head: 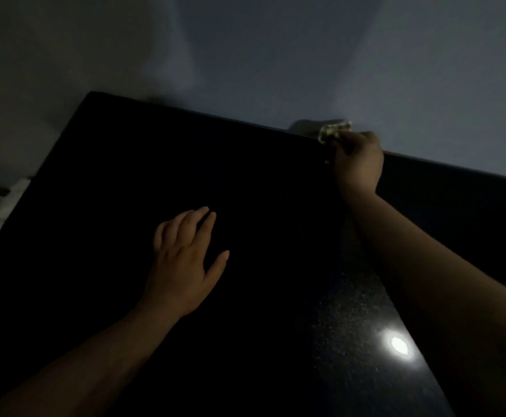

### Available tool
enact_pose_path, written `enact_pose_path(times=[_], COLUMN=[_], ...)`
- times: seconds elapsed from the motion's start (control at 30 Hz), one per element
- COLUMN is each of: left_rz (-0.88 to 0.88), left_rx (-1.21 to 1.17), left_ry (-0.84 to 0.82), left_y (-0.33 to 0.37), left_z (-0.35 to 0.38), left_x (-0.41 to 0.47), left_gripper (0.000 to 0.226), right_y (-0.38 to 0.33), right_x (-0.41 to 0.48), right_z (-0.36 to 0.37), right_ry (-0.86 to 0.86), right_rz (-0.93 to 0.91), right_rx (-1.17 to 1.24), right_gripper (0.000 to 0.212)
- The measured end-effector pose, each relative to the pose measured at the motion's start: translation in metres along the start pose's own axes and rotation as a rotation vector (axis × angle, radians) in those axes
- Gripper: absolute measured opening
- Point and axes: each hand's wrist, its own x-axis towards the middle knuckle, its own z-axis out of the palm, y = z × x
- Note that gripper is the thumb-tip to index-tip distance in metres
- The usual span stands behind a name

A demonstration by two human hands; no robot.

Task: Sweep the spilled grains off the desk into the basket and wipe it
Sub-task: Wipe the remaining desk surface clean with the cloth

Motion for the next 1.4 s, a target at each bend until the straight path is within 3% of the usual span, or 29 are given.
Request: enact_pose_path(times=[0.2, 0.33, 0.47, 0.5, 0.57, 0.67, 0.77, 0.9, 1.0, 1.07, 1.13, 1.2, 1.3, 1.4], left_rz=[0.008, 0.001, -0.005, 0.000, 0.008, 0.002, -0.001, 0.010, 0.013, 0.020, 0.019, 0.016, 0.015, 0.020], left_rx=[-0.022, -0.025, -0.020, -0.024, -0.036, -0.009, -0.007, -0.015, -0.016, -0.029, -0.034, -0.029, -0.017, -0.013], left_ry=[0.010, 0.000, -0.021, -0.023, -0.020, -0.019, -0.016, -0.015, -0.008, -0.008, -0.005, -0.004, -0.009, -0.003], left_y=[-0.002, 0.000, -0.001, -0.002, -0.003, -0.002, -0.002, -0.003, -0.003, -0.003, -0.004, -0.002, -0.002, -0.003], left_z=[0.001, -0.001, 0.000, 0.000, 0.001, 0.002, 0.003, 0.002, 0.000, 0.001, 0.001, 0.001, 0.002, 0.002], left_x=[0.001, 0.001, 0.002, 0.002, 0.002, 0.002, 0.003, 0.003, 0.002, 0.002, 0.002, 0.002, 0.003, 0.003], left_gripper=[0.065, 0.065, 0.065, 0.066, 0.066, 0.067, 0.067, 0.067, 0.067, 0.068, 0.069, 0.069, 0.070, 0.069], right_y=[0.003, 0.000, -0.012, -0.014, -0.011, 0.002, 0.008, -0.001, -0.011, -0.013, -0.002, 0.018, 0.040, 0.028], right_x=[0.005, -0.049, -0.100, -0.100, -0.086, -0.052, -0.053, -0.106, -0.139, -0.141, -0.125, -0.102, -0.093, -0.122], right_z=[0.028, 0.018, -0.013, -0.019, -0.023, -0.015, 0.005, 0.002, -0.020, -0.036, -0.049, -0.056, -0.046, -0.031], right_ry=[-0.082, -0.204, -0.422, -0.399, -0.180, 0.049, 0.024, -0.189, -0.383, -0.297, -0.039, 0.101, 0.106, 0.020], right_rz=[-0.066, -0.262, -0.240, -0.229, -0.184, 0.006, 0.077, -0.196, -0.172, -0.136, -0.087, 0.064, 0.204, 0.032], right_rx=[-0.081, -0.010, 0.146, 0.160, 0.093, -0.098, -0.131, -0.013, 0.184, 0.198, 0.056, -0.107, -0.175, -0.105], right_gripper=[0.026, 0.019, 0.016, 0.014, 0.012, 0.021, 0.024, 0.015, 0.015, 0.013, 0.014, 0.021, 0.025, 0.023])
